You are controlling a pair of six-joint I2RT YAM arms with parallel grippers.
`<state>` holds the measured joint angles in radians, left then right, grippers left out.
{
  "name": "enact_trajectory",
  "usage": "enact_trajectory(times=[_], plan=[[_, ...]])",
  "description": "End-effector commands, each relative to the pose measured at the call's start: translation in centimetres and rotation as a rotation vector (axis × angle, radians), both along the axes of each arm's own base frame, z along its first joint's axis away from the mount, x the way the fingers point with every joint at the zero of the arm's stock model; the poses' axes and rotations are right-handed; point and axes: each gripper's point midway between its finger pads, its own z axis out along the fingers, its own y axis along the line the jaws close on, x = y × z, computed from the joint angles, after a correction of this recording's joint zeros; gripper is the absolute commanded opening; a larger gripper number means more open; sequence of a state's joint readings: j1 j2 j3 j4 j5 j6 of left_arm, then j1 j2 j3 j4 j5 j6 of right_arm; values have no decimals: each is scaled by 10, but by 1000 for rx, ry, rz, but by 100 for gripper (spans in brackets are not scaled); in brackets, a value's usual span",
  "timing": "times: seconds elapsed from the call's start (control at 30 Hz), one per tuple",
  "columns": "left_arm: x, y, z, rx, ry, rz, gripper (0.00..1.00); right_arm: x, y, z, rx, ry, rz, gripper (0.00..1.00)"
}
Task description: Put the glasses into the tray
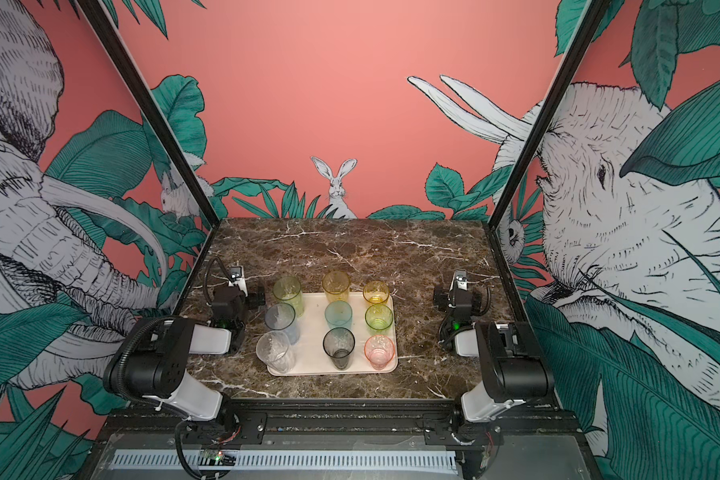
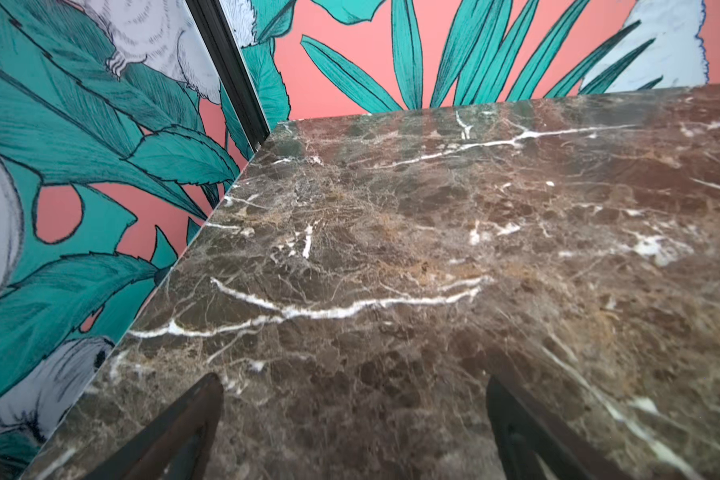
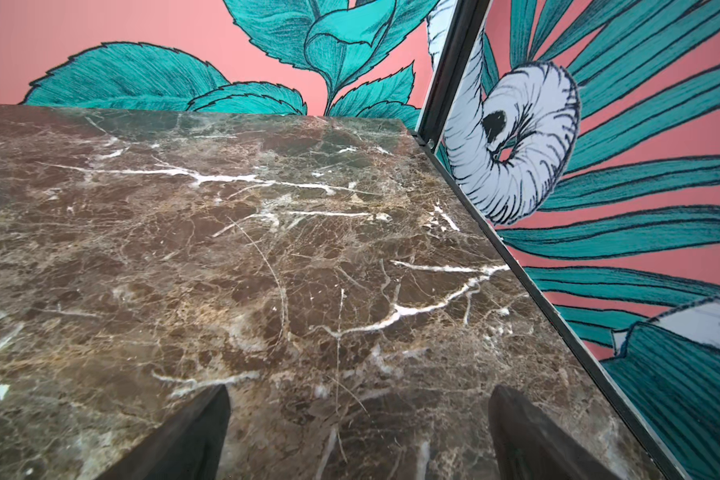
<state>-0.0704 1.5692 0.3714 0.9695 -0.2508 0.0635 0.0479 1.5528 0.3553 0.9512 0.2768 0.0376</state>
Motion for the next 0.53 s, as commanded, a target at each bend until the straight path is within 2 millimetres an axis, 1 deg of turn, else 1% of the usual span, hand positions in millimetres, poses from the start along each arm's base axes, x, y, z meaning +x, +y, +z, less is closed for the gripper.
enact_trajectory(times=[0.0,0.5], plan=[[-1,3,1,7,9,15,100,3,1,7,-8,-22,1,99],[-2,2,0,6,19,14,100,6,4,7,-11,-13,20,99]])
